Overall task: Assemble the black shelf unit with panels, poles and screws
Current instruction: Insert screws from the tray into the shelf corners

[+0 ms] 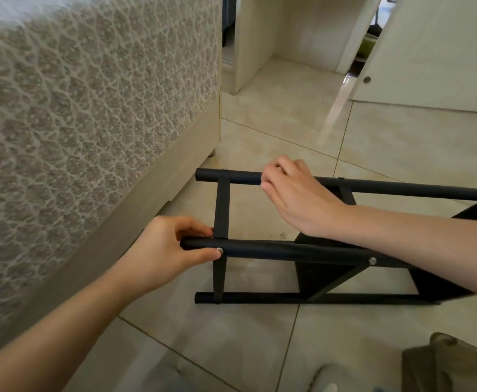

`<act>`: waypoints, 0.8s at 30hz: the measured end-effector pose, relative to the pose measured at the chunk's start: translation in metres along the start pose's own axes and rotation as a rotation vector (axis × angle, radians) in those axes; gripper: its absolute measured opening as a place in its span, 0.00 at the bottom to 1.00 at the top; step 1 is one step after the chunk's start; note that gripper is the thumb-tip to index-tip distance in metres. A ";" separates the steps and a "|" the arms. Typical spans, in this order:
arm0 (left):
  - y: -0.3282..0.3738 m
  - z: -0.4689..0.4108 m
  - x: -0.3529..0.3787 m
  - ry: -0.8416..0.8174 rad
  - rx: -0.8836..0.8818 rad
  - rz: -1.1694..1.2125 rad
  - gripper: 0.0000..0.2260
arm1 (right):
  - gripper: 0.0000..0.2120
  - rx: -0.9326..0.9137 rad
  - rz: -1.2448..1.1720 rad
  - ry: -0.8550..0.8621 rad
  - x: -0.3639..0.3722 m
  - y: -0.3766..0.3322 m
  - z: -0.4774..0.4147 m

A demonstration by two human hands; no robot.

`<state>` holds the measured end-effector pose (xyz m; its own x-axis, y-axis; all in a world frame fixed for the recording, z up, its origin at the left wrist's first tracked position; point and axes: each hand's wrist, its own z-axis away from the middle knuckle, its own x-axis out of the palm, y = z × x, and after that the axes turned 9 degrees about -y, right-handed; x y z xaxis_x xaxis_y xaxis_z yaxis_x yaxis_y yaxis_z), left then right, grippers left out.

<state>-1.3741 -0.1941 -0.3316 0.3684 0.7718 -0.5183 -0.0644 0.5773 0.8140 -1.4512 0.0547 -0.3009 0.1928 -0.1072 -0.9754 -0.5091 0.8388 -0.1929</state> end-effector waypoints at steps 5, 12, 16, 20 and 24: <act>0.022 -0.010 -0.012 -0.276 -0.023 -0.495 0.08 | 0.10 -0.050 -0.136 0.036 0.007 -0.013 -0.040; 0.025 -0.016 -0.016 -0.471 0.009 -0.672 0.11 | 0.14 -0.115 -0.277 0.061 0.017 -0.029 -0.077; 0.017 -0.017 -0.016 -0.478 0.078 -0.622 0.16 | 0.13 -0.093 -0.260 0.072 0.026 -0.031 -0.086; 0.006 -0.017 -0.014 -0.440 0.169 -0.507 0.16 | 0.13 -0.054 -0.293 0.032 0.023 -0.025 -0.096; -0.006 -0.020 -0.010 -0.369 0.247 -0.255 0.16 | 0.13 -0.065 -0.372 -0.003 0.019 -0.018 -0.095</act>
<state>-1.3958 -0.2005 -0.3365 0.6496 0.4437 -0.6174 0.2747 0.6203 0.7347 -1.5176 -0.0134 -0.3261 0.3767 -0.3967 -0.8371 -0.4556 0.7074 -0.5403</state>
